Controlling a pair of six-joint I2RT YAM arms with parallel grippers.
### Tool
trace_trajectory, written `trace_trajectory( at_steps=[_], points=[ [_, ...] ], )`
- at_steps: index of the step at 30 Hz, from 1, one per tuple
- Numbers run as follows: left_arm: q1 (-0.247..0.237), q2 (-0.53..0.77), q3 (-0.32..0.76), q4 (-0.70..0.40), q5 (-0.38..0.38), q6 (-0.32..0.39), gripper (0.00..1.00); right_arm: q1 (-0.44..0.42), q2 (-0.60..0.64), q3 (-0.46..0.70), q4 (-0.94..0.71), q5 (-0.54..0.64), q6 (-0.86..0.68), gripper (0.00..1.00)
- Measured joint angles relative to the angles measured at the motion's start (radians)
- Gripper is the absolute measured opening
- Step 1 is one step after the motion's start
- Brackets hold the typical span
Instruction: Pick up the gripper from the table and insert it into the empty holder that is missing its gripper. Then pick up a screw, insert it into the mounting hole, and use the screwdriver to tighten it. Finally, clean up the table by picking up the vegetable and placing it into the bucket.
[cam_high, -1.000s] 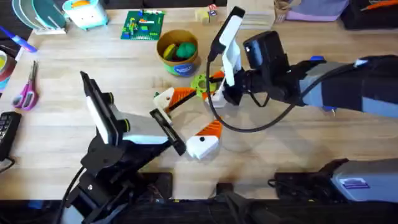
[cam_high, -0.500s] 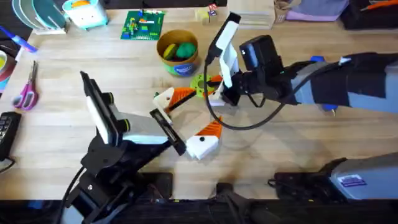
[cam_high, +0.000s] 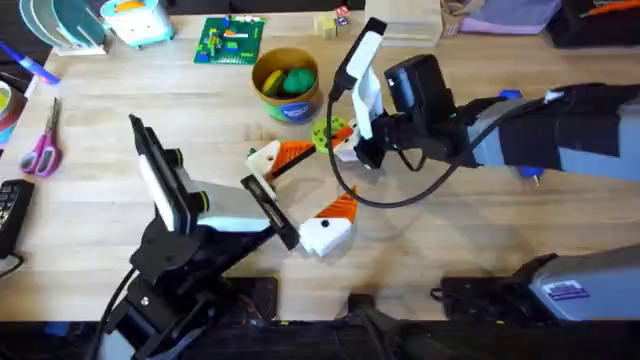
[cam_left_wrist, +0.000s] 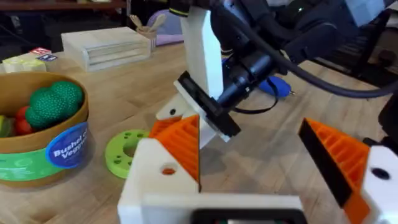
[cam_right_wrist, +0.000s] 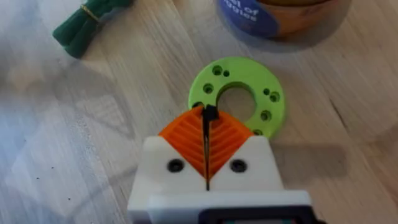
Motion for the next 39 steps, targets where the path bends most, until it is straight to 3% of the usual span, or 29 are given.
trace_trajectory(
  at_steps=[11, 16, 18, 19, 27, 30, 39],
  points=[
    [0.0, 0.0, 0.0, 0.0, 0.0, 0.0, 0.991, 0.0, 0.0, 0.0, 0.01, 0.0, 0.009, 0.019],
    [0.0, 0.0, 0.0, 0.0, 0.0, 0.0, 0.991, 0.0, -0.026, 0.0, 0.01, 0.0, 0.047, 0.749],
    [0.0, 0.0, 0.0, 0.0, 0.0, 0.0, 0.991, 0.0, -0.046, 0.0, 0.012, 0.0, 0.055, 0.942],
    [0.0, 0.0, 0.0, 0.0, 0.0, 0.0, 0.991, 0.0, -0.054, 0.0, 0.014, 0.0, 0.058, 0.977],
    [0.0, 0.0, 0.0, 0.0, 0.0, 0.0, 0.991, 0.058, -0.06, 0.046, -0.04, 0.07, 0.084, 0.99],
    [0.0, 0.0, 0.0, 0.0, 0.0, 0.0, 0.991, 0.081, -0.06, 0.088, -0.089, 0.117, 0.086, 0.926],
    [0.0, 0.0, 0.0, 0.0, 0.0, 0.0, 0.991, 0.085, -0.056, 0.114, -0.206, 0.168, 0.091, 0.92]
  ],
)
